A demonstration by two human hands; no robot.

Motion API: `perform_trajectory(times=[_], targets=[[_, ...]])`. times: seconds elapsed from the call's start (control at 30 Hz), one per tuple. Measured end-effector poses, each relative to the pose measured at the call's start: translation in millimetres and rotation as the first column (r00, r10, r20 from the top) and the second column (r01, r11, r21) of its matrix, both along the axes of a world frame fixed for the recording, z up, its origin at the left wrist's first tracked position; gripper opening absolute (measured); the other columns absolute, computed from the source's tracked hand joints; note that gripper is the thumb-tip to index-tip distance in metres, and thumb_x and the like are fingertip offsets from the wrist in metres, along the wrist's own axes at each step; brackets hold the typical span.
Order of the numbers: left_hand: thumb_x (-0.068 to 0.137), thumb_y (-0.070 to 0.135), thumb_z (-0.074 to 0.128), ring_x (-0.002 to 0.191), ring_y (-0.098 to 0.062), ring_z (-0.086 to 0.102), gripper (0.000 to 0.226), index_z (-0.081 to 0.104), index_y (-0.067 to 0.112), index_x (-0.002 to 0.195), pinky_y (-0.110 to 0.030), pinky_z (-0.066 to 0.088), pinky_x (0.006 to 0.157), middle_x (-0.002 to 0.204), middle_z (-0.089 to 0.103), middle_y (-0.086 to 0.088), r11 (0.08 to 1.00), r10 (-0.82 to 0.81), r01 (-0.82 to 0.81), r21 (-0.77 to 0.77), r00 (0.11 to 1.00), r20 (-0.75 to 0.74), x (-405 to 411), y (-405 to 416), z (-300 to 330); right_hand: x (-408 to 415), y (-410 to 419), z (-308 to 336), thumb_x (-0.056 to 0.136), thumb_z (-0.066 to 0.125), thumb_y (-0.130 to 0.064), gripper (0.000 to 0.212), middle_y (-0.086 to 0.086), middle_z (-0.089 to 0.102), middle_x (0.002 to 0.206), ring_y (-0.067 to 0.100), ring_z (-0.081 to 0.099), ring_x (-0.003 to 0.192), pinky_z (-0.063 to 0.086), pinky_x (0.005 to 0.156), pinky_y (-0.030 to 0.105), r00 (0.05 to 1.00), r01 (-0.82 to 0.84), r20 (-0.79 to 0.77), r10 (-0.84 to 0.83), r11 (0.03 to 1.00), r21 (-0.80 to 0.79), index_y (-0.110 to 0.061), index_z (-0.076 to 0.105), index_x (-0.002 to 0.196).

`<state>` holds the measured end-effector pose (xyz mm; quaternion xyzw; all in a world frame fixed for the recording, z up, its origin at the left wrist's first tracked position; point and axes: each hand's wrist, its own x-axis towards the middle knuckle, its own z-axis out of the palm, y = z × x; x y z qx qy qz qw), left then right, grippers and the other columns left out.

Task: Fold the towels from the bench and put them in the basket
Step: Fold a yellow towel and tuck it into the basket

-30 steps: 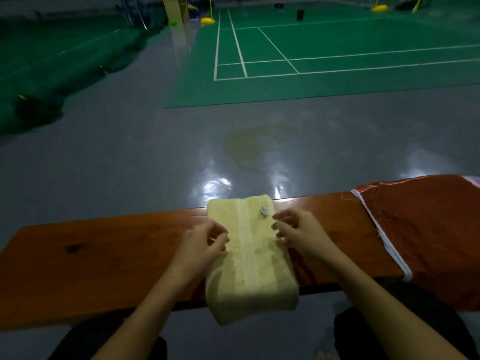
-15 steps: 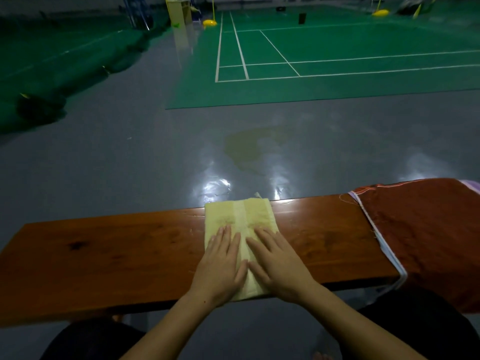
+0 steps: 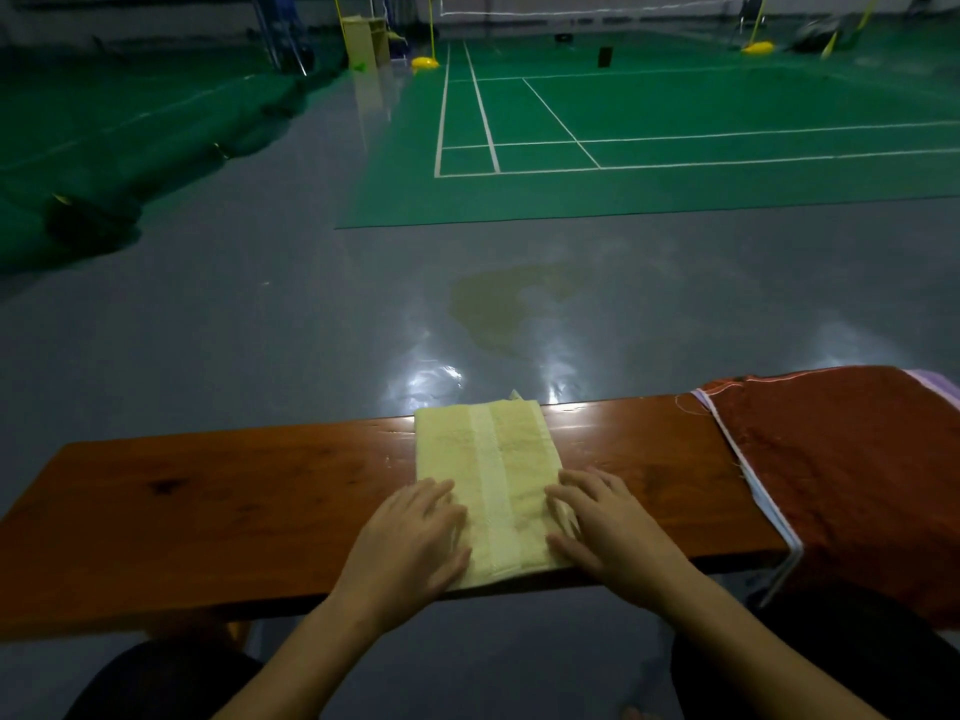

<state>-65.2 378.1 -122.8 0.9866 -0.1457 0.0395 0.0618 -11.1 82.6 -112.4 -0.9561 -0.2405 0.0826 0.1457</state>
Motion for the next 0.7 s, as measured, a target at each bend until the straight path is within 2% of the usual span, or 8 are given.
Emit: perform_trajectory(times=[0.1, 0.17, 0.3, 0.43, 0.57, 0.7], targets=[[0.093, 0.071, 0.052, 0.134, 0.0, 0.048, 0.048, 0.06, 0.044, 0.132, -0.026, 0.046, 0.108, 0.148, 0.051, 0.021, 0.992, 0.03, -0.033, -0.119, 0.999, -0.03, -20.4, 16.2, 8.8, -14.0, -13.3, 4.7, 0.099, 0.053, -0.062, 0.057, -0.02, 0.035, 0.161, 0.007, 0.026, 0.149, 0.034, 0.121, 0.032, 0.999, -0.01, -0.045, 0.013, 0.997, 0.071, -0.044, 0.043, 0.152], [0.09, 0.075, 0.052, 0.135, 0.005, 0.044, 0.052, 0.059, 0.046, 0.133, -0.025, 0.047, 0.108, 0.148, 0.049, 0.025, 0.988, 0.016, -0.024, -0.151, 0.999, -0.052, -28.3, 22.1, 11.2, -18.9, -14.5, 3.5, 0.099, 0.052, -0.063, 0.055, -0.023, 0.037, 0.159, 0.004, 0.027, 0.147, 0.036, 0.119, 0.032, 0.998, -0.017, -0.057, 0.022, 0.997, 0.077, -0.047, 0.044, 0.151], [0.088, 0.078, 0.052, 0.135, 0.004, 0.045, 0.056, 0.061, 0.046, 0.134, -0.026, 0.045, 0.109, 0.146, 0.052, 0.027, 0.989, 0.005, -0.01, -0.145, 0.999, -0.033, -27.0, 22.4, 10.4, -13.4, -7.0, 0.8, 0.098, 0.055, -0.063, 0.053, -0.021, 0.044, 0.153, 0.007, 0.037, 0.139, 0.044, 0.114, 0.033, 1.0, -0.007, 0.008, 0.007, 0.999, 0.032, -0.047, 0.049, 0.148], [0.085, 0.077, 0.056, 0.124, -0.001, 0.054, 0.054, 0.066, 0.041, 0.124, -0.028, 0.051, 0.1, 0.138, 0.06, 0.024, 0.997, 0.005, -0.004, -0.079, 1.0, 0.016, -13.3, 20.5, 0.7, -4.3, 2.9, -1.1, 0.093, 0.063, -0.064, 0.056, -0.016, 0.049, 0.144, 0.007, 0.043, 0.127, 0.047, 0.106, 0.028, 0.998, -0.003, 0.069, 0.004, 1.0, -0.007, -0.042, 0.056, 0.144], [0.084, 0.061, 0.073, 0.106, -0.006, 0.063, 0.036, 0.074, 0.035, 0.108, -0.029, 0.056, 0.087, 0.119, 0.07, 0.019, 1.0, 0.006, -0.005, -0.02, 0.997, 0.081, -3.1, 15.9, 2.3, 0.1, 11.4, 1.8, 0.093, 0.064, -0.062, 0.05, -0.014, 0.052, 0.136, 0.008, 0.044, 0.121, 0.049, 0.102, 0.028, 0.996, 0.014, 0.092, -0.012, 1.0, -0.022, -0.038, 0.063, 0.136], [0.088, 0.051, 0.074, 0.096, -0.007, 0.06, 0.024, 0.074, 0.032, 0.102, -0.026, 0.055, 0.081, 0.107, 0.07, 0.015, 1.0, 0.012, -0.013, 0.016, 0.995, 0.101, 4.2, 9.3, 0.6, 5.4, 23.2, 2.5, 0.097, 0.06, -0.057, 0.038, -0.01, 0.056, 0.13, 0.012, 0.047, 0.115, 0.052, 0.097, 0.029, 0.989, 0.016, 0.146, -0.009, 0.999, -0.048, -0.031, 0.068, 0.125]])
